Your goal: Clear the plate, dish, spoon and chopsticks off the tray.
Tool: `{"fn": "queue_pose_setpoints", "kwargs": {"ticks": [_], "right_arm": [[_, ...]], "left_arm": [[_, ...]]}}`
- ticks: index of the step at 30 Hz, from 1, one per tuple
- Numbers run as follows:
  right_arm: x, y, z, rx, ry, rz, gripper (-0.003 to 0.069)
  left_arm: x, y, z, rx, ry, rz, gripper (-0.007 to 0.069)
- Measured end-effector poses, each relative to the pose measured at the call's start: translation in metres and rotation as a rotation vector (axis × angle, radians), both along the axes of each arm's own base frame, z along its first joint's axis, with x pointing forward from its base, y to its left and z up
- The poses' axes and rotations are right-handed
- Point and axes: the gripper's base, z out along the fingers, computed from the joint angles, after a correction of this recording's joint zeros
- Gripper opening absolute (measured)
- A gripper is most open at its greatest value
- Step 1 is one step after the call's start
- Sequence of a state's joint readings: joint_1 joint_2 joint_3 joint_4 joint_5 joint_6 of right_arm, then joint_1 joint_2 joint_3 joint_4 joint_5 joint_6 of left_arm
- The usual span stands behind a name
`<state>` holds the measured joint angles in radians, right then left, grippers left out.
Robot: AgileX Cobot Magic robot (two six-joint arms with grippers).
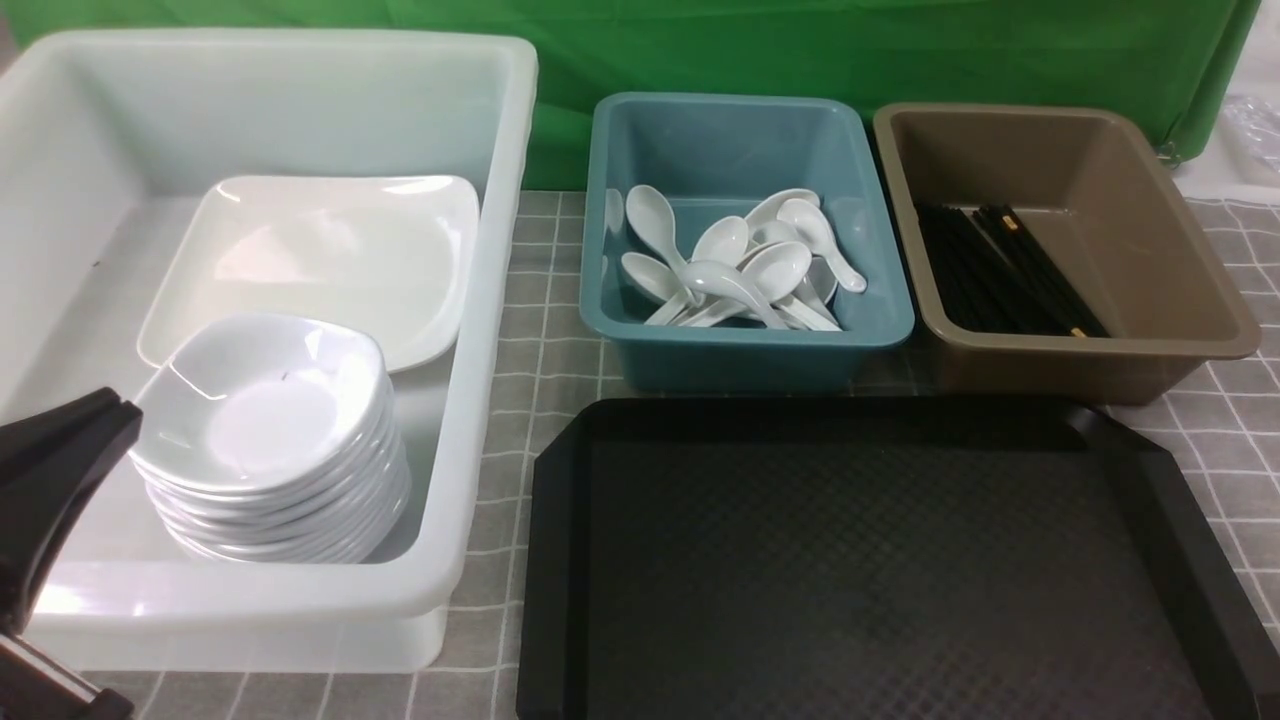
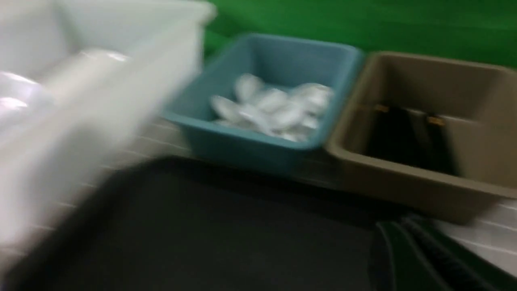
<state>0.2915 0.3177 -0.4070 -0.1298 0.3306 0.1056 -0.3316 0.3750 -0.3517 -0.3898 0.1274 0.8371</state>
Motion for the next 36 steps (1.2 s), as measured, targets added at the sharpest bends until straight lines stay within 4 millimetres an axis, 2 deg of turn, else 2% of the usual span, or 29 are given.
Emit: {"fn": "queue_pose_setpoints", "kwargs": {"ticks": [1,4,5,7,8,10,11,36], "right_arm": [[-0.003,-0.006,-0.021,-0.017,-0.005,-0.06,0.0031],[-0.013,-0.012,-0.054,-0.021,-0.019,-0.13,0.002],[-0.013,-0.012,-0.057,-0.023,-0.012,-0.132,0.002],[-0.018,-0.014,-0.087,-0.028,0.004,-0.153,0.002],[-0.018,-0.014,-0.087,-0.027,-0.001,-0.153,0.002],[-0.02,-0.015,-0.108,-0.028,0.029,-0.163,0.002],[-0.02,-0.015,-0.111,-0.027,0.036,-0.165,0.002],[-0.02,-0.015,-0.112,0.001,0.029,-0.172,0.0052]], "left_arm": [[0.0,0.0,0.0,0.0,0.0,0.0,0.001],[0.0,0.0,0.0,0.001,0.0,0.0,0.001],[0.0,0.0,0.0,0.001,0.0,0.0,0.001],[0.0,0.0,0.0,0.001,0.0,0.0,0.001],[0.0,0.0,0.0,0.001,0.0,0.0,0.001],[0.0,0.0,0.0,0.001,0.001,-0.001,0.001],[0.0,0.0,0.0,0.001,0.001,-0.001,0.001],[0.0,0.0,0.0,0.002,0.002,-0.001,0.001]]}}
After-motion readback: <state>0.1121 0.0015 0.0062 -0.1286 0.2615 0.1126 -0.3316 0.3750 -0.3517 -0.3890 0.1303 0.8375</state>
